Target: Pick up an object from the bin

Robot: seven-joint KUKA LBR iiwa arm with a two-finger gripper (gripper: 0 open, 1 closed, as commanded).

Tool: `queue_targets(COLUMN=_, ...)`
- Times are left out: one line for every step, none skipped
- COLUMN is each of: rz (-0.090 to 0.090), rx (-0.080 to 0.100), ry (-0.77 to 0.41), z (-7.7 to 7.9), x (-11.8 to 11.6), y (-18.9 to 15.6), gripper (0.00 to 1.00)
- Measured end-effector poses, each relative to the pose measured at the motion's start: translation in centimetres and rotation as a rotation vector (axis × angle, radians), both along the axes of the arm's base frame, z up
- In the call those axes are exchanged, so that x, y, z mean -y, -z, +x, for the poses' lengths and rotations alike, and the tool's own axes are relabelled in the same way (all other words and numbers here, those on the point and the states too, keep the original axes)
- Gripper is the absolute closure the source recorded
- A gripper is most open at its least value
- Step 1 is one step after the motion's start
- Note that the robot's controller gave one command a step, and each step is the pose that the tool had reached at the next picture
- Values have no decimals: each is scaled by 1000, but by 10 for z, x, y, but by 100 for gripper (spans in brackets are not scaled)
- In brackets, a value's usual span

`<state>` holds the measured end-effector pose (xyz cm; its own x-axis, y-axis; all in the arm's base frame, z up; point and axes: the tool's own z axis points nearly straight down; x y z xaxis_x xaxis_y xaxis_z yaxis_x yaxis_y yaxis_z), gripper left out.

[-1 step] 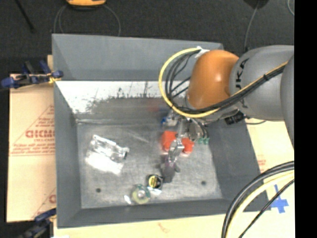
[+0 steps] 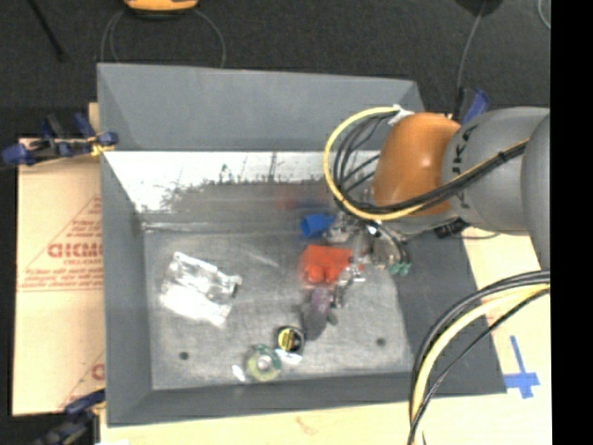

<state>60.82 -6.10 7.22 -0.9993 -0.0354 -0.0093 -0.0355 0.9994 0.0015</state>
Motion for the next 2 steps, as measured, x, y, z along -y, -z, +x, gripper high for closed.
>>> queue_targets(rz=-2, rx=8, ry=-4, z=3, x=-2, y=-5, gripper=100)
queue_targets(rz=-7, rx=1, ry=-357, z=33, x=52, y=-99, gripper=100)
